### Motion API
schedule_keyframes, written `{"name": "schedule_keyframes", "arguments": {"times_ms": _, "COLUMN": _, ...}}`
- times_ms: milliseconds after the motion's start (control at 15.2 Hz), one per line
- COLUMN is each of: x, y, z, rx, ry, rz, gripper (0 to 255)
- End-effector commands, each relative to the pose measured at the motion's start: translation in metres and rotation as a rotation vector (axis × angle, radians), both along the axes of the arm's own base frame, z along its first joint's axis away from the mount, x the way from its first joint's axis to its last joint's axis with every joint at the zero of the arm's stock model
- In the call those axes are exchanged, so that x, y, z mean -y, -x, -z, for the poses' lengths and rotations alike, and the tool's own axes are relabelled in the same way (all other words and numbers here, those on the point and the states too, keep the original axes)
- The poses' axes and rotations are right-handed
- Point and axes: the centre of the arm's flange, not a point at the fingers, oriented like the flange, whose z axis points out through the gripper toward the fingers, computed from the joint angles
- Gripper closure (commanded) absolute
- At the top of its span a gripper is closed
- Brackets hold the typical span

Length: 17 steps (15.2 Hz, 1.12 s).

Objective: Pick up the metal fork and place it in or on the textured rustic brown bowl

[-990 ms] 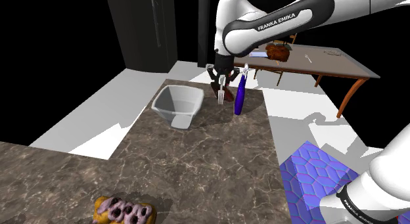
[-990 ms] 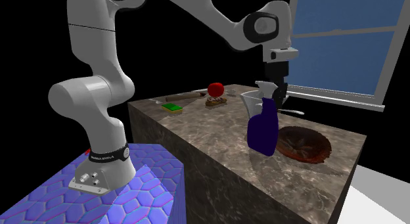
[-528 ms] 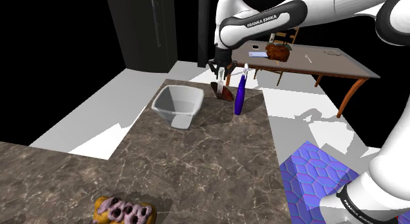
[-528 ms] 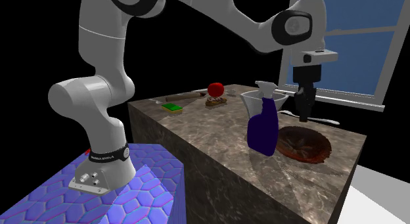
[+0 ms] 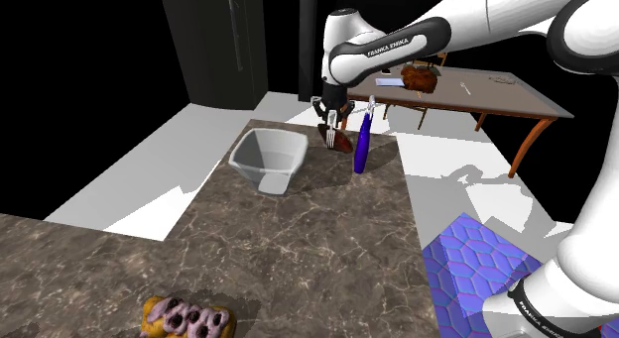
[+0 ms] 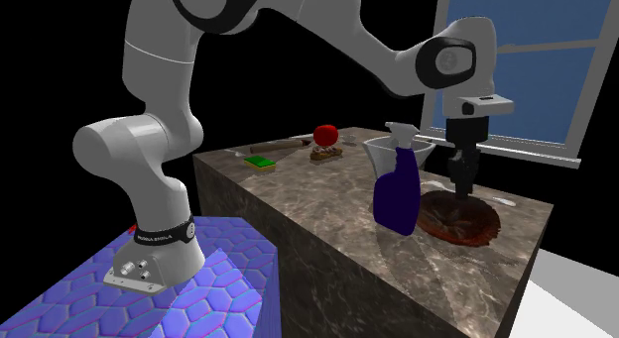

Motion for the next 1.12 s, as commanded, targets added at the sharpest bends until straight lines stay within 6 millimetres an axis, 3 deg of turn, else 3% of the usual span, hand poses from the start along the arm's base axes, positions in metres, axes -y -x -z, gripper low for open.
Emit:
{"name": "schedule_keyframes", "arguments": {"times_ms": 0, "x": 0.001, "y": 0.000, "z": 0.011, "rx": 0.001, "ry": 0.000, "rz": 0.000, "gripper": 255}}
{"name": "schedule_keyframes", "arguments": {"times_ms": 66, "x": 0.001, "y": 0.000, "z": 0.019, "rx": 0.001, "ry": 0.000, "rz": 0.000, "gripper": 255}}
{"name": "schedule_keyframes", "arguments": {"times_ms": 594, "x": 0.001, "y": 0.000, "z": 0.019, "rx": 0.001, "ry": 0.000, "rz": 0.000, "gripper": 255}}
{"name": "schedule_keyframes", "arguments": {"times_ms": 660, "x": 0.000, "y": 0.000, "z": 0.018, "rx": 0.000, "ry": 0.000, "rz": 0.000, "gripper": 0}}
{"name": "schedule_keyframes", "arguments": {"times_ms": 990, "x": 0.001, "y": 0.000, "z": 0.019, "rx": 0.001, "ry": 0.000, "rz": 0.000, "gripper": 0}}
{"name": "schedule_keyframes", "arguments": {"times_ms": 1056, "x": -0.001, "y": 0.001, "z": 0.006, "rx": 0.001, "ry": 0.000, "rz": 0.000, "gripper": 0}}
